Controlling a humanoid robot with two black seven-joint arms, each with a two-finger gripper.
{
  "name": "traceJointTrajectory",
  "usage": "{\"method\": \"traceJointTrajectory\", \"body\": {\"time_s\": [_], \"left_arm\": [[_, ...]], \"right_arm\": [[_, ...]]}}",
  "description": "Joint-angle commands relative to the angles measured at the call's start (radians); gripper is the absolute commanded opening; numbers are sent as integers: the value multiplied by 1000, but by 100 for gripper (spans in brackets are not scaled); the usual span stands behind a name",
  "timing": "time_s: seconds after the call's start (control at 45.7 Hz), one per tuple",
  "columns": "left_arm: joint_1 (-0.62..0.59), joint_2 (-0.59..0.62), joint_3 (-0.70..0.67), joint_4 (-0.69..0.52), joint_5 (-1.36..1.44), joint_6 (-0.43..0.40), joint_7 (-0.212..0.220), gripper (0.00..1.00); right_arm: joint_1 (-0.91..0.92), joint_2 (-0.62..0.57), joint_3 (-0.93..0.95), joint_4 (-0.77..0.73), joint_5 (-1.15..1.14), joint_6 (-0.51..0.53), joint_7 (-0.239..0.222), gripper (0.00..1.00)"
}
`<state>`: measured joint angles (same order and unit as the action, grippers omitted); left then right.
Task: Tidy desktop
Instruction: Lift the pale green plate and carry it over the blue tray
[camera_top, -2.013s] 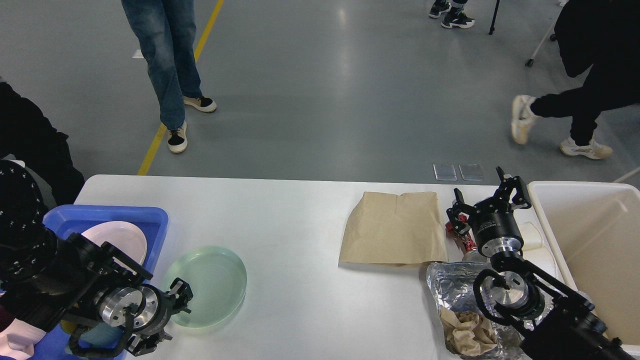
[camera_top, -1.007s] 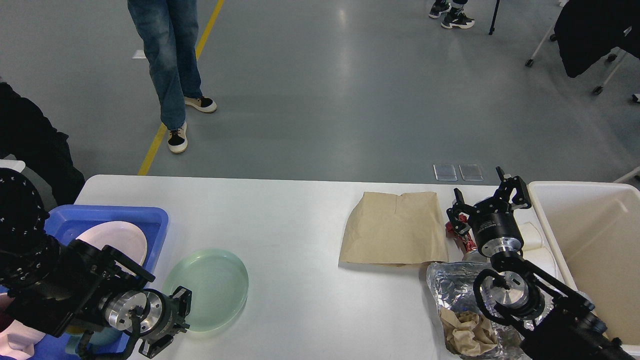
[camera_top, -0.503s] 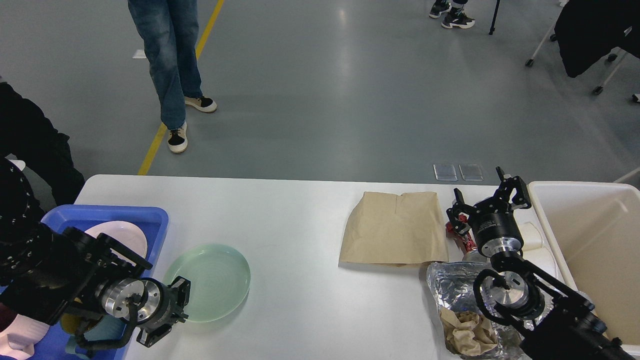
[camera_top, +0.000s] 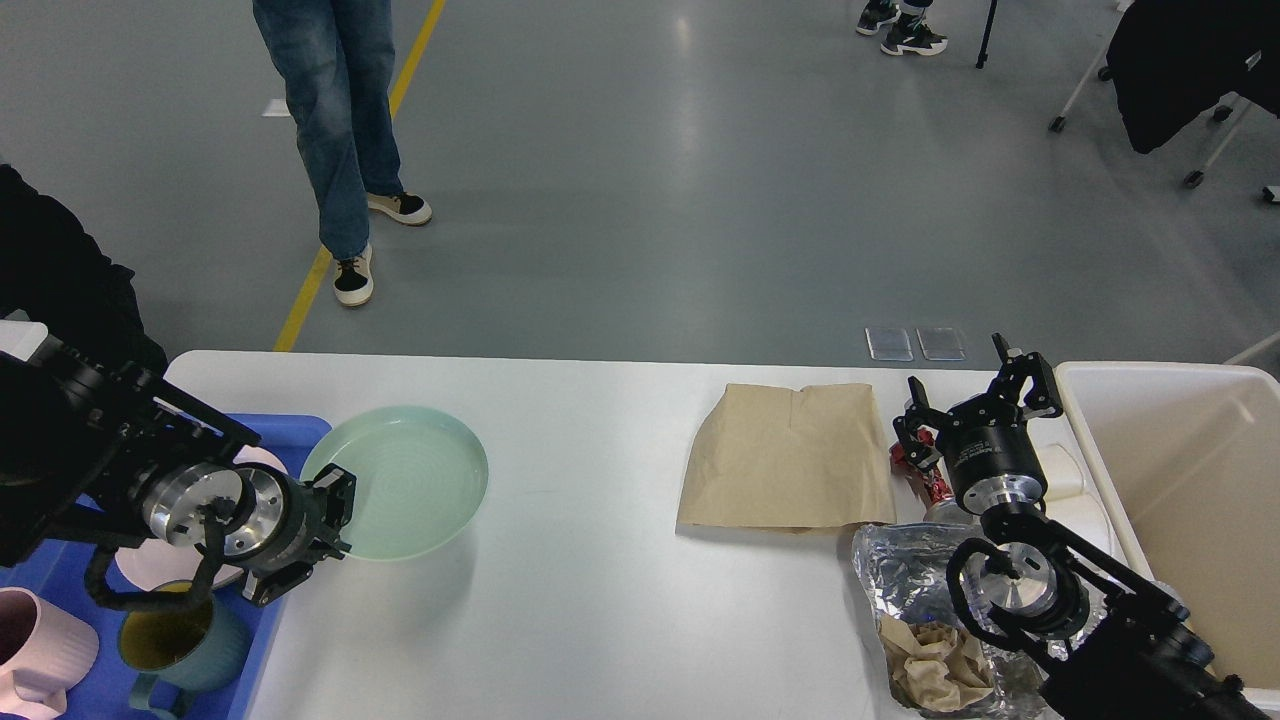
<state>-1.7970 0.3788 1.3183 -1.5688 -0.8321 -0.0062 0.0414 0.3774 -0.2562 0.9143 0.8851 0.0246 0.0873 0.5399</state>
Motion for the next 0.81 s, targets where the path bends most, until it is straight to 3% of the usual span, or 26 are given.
{"method": "traceJointTrajectory", "body": {"time_s": [0.0, 0.153, 0.197, 0.416, 0.613, 0.788], "left_arm": [[-139, 6, 65, -39, 25, -75, 0, 0], [-329, 3, 143, -69, 30, -225, 2, 0], [-419, -3, 182, -74, 41, -311, 2, 0], [-605, -15, 233, -76, 198, -543, -6, 0], [-670, -14, 228, -66, 340, -594, -8, 0], [-616, 6, 262, 7, 361, -597, -5, 0]], "right_arm": [[0, 0, 0, 0, 0, 0, 0, 100], [2, 0, 0, -2, 0, 0, 0, 100], [2, 0, 0, -2, 0, 0, 0, 100], [2, 0, 0, -2, 0, 0, 0, 100], [2, 0, 0, -2, 0, 0, 0, 100], [2, 0, 0, -2, 0, 0, 0, 100]]}}
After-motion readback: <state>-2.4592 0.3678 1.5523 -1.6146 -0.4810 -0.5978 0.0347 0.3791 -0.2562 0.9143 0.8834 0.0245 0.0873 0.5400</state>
